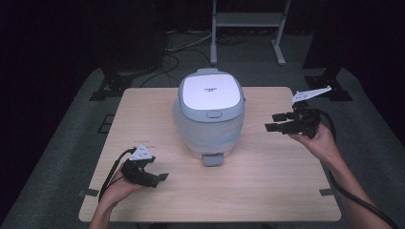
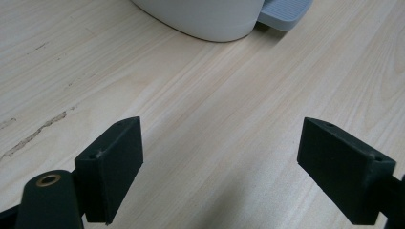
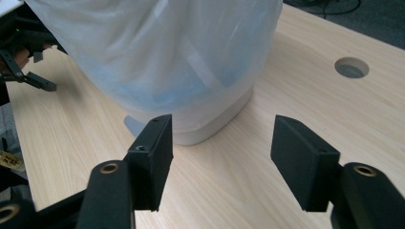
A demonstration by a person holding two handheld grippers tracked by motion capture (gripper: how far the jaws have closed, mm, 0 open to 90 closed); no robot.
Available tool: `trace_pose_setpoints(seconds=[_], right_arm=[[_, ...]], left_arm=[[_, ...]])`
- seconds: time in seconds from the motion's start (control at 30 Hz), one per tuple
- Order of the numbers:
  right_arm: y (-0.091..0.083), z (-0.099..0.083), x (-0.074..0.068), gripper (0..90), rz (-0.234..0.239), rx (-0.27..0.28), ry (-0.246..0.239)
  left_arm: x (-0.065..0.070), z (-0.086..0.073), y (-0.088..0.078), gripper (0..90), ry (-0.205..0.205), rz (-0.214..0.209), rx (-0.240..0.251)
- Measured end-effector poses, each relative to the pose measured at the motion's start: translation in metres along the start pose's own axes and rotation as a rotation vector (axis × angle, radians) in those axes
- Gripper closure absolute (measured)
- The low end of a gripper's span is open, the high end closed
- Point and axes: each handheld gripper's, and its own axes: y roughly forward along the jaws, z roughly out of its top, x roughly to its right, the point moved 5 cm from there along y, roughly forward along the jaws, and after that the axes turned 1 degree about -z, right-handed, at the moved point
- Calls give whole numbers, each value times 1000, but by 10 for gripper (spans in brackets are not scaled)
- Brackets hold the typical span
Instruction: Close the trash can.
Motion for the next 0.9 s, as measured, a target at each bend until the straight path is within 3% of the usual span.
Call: trace_pose_setpoints(seconds=[0.9], right_arm=[[12, -42, -1, 316, -23, -43, 26]], left_arm=[[-2, -2, 1, 148, 2, 6, -11]])
